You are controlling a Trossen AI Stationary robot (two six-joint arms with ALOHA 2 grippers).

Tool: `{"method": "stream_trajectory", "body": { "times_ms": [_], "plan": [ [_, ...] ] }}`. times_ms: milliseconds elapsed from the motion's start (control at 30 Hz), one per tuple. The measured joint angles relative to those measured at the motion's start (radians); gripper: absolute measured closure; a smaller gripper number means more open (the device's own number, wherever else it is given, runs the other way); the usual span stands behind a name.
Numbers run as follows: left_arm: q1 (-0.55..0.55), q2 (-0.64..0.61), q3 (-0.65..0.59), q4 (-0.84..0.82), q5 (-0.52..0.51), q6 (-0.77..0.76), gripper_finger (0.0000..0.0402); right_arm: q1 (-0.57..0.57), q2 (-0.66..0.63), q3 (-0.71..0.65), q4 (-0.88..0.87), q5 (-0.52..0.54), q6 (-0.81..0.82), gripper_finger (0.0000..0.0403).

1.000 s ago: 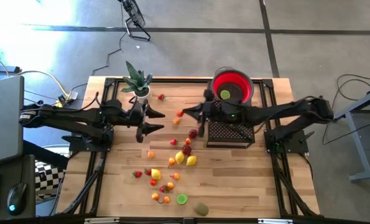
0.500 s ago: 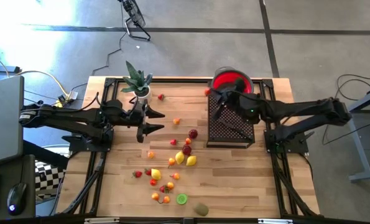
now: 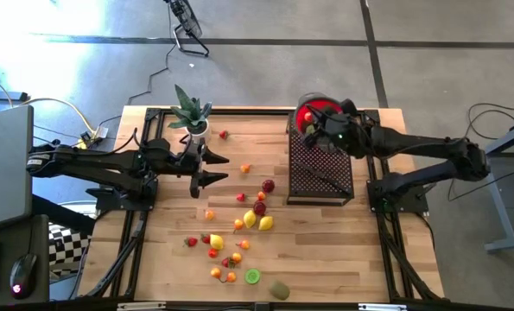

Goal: Pick & Place Fruit
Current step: Put the pear into the strainer bowl on the shelf

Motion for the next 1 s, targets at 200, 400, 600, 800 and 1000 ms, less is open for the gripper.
{"method": "stream_trajectory", "body": {
  "times_ms": [200,400,600,800,1000],
  "plan": [
    [0.0,0.0,0.0,0.0,0.0,0.0,0.0164,-0.09,0.0,0.0,-0.058,-0.094,0.051,0.0399],
    [0.0,0.0,0.0,0.0,0.001,0.0,0.0164,-0.149,0.009,0.0,-0.144,-0.13,0.124,0.0399],
    [0.0,0.0,0.0,0.0,0.003,0.0,0.0164,-0.19,0.051,0.0,-0.195,-0.194,0.171,0.0399],
    [0.0,0.0,0.0,0.0,0.003,-0.001,0.0164,-0.212,0.1,0.0,-0.202,-0.218,0.183,0.0399],
    [0.0,0.0,0.0,0.0,0.003,0.0,0.0164,-0.213,0.102,0.0,-0.2,-0.213,0.181,0.0399]
  ]
}}
